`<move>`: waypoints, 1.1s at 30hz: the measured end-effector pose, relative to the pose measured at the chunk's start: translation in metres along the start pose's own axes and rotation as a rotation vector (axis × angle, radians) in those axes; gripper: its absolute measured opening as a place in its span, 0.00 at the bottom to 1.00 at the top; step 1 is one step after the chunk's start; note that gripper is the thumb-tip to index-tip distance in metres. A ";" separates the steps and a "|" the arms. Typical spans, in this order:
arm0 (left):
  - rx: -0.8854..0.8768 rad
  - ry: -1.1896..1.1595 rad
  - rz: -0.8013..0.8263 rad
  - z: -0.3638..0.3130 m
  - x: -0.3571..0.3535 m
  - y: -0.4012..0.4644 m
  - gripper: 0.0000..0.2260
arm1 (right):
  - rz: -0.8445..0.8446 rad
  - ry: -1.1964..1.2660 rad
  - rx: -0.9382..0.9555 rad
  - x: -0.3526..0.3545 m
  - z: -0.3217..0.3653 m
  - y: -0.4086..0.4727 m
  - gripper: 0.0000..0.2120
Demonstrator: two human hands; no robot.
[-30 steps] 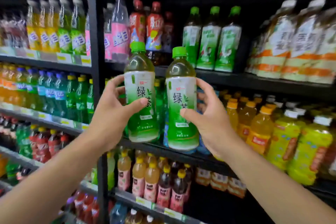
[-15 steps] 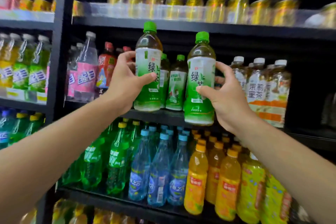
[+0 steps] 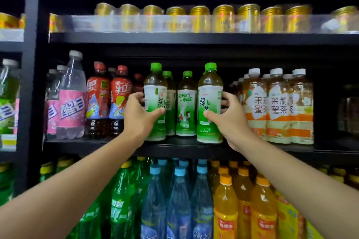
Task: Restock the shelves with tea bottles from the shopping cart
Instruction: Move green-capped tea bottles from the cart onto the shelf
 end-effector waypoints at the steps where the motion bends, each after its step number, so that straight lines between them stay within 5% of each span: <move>1: -0.010 0.009 0.006 0.003 -0.004 0.002 0.33 | -0.017 -0.012 -0.007 0.001 -0.005 0.002 0.36; 17: 0.015 -0.099 0.209 0.022 -0.047 0.021 0.34 | -0.060 -0.093 0.005 -0.006 -0.023 0.006 0.32; 27: 0.071 -0.054 0.291 0.024 -0.044 0.010 0.43 | -0.168 -0.245 0.091 0.001 -0.004 -0.004 0.35; 33: -0.060 0.125 0.166 0.000 -0.015 -0.017 0.28 | -0.184 -0.338 0.230 -0.005 0.018 -0.037 0.28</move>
Point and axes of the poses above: each hand's wrist, its own y-axis towards the middle knuckle, its own x-axis out of the back of the hand, z = x × y, the point moved 10 cm from there along y, towards the middle knuckle, and after that the axes turned 11 degrees about y, right-handed, at the moved point
